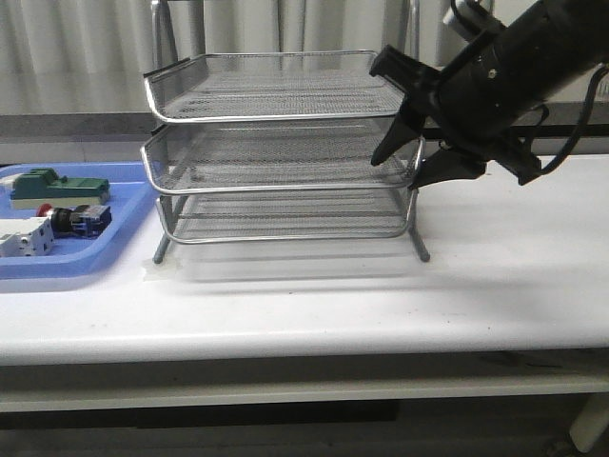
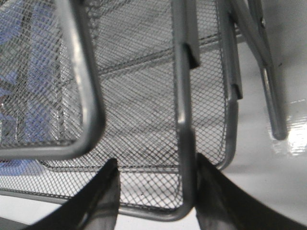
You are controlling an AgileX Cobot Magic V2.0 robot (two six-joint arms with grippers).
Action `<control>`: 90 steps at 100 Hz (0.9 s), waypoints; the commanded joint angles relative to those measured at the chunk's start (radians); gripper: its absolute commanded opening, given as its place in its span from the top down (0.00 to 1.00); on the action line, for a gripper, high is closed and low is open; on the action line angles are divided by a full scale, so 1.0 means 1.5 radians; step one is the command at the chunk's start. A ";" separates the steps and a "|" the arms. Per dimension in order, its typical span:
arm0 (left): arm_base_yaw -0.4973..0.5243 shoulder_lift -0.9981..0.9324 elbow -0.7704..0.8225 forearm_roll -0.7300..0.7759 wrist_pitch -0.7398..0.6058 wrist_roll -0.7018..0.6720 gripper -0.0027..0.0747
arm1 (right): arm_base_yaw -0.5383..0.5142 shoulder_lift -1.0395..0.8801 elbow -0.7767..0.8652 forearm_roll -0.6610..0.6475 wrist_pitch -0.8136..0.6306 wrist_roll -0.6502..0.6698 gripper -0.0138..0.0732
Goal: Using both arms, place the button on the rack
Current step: 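Reach the right gripper to the front edge of the middle mesh tray, then pull the middle mesh tray out toward the robot with the right gripper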
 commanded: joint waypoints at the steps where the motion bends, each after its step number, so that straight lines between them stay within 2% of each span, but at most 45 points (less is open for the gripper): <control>1: 0.000 -0.021 0.031 -0.004 -0.054 -0.008 0.96 | 0.001 -0.020 -0.026 0.040 -0.004 -0.029 0.42; 22: 0.000 -0.021 0.031 -0.004 -0.054 -0.008 0.96 | 0.001 -0.015 -0.026 0.041 -0.015 -0.030 0.45; 44: 0.000 -0.021 0.031 -0.004 -0.054 -0.008 0.96 | 0.001 -0.015 -0.025 0.041 -0.012 -0.030 0.76; 53: 0.000 -0.021 0.031 -0.004 -0.054 -0.008 0.96 | 0.001 -0.015 -0.025 0.040 -0.009 -0.030 0.84; 90: 0.000 -0.021 0.031 -0.004 -0.054 -0.008 0.96 | 0.001 -0.016 -0.015 -0.019 0.026 -0.030 0.85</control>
